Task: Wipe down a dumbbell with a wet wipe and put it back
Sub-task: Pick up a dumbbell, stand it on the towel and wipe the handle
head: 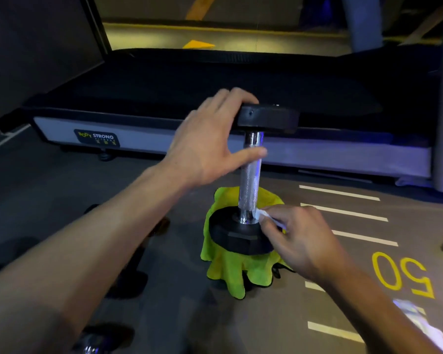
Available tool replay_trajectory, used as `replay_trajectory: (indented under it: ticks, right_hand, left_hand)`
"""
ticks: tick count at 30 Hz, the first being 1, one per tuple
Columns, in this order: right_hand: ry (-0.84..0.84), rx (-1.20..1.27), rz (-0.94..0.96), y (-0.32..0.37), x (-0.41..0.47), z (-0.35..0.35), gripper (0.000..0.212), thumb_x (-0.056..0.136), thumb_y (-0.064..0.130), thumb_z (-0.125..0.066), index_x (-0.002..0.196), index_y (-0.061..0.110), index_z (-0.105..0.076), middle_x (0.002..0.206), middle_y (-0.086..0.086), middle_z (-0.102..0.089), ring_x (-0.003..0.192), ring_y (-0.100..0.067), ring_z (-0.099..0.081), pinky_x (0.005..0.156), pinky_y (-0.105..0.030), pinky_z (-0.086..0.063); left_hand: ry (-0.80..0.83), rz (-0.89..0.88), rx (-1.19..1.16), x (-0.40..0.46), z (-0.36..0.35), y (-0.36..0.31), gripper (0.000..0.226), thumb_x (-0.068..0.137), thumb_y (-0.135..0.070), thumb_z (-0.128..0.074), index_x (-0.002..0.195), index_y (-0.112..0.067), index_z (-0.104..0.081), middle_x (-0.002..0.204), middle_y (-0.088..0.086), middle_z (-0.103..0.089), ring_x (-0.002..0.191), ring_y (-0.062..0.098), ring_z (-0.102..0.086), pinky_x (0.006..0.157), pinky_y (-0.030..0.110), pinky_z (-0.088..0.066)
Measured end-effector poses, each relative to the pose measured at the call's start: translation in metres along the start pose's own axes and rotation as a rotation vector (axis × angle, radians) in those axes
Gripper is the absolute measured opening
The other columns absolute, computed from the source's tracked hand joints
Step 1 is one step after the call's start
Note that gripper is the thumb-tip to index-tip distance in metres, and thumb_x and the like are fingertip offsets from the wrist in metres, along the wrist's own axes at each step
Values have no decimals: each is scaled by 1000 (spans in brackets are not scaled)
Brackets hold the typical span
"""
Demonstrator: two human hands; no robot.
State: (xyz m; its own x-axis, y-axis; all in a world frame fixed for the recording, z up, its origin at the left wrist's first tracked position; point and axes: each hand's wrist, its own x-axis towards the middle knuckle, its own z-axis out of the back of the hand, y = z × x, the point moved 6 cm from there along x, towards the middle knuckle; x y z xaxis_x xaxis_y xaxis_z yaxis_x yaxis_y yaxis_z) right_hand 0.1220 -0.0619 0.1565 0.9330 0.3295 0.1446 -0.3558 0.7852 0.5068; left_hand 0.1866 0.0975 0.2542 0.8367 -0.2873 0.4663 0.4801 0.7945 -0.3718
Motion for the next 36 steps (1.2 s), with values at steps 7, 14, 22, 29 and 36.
replay_trajectory:
  ticks: [7,14,22,29,36]
  right_hand:
    - [-13,-211,-112,37,-11,9,33,101,38,-41,76,18,-49,77,-12,-60,82,-40,-54,66,-36,-27]
    - [-131,-428,-106,57,-26,-8,17,70,13,-81,78,10,-66,51,1,-46,46,-28,-59,44,-24,3]
    - [-244,256,17,28,-44,-3,23,100,22,-57,105,23,-79,104,15,-78,103,-1,-71,82,-16,-50]
    - [-647,791,-335,-46,-19,44,30,107,21,-53,92,18,-79,92,10,-78,85,-11,-69,84,-35,-51]
    - [-305,89,200,5,-10,1,33,90,10,-64,115,26,-78,113,16,-64,97,2,-61,85,-3,-40]
  left_hand:
    - [-26,109,-36,-12,1,-1,62,96,-72,-34,139,-32,-52,127,-7,-53,118,20,-51,100,51,-48]
    - [-121,67,-80,-19,-5,-8,57,98,-69,-44,138,-31,-55,127,-4,-54,118,21,-51,100,52,-48]
    - [-121,45,-139,-18,-5,-3,50,100,-64,-52,139,-33,-55,117,-17,-43,113,11,-45,100,39,-44]
    - [-142,52,-188,-14,-6,-1,45,101,-61,-54,136,-33,-57,115,-16,-47,113,12,-45,94,26,-38]
    - [-149,58,-201,-9,-8,5,44,100,-62,-55,133,-34,-57,110,-18,-45,107,10,-42,89,10,-34]
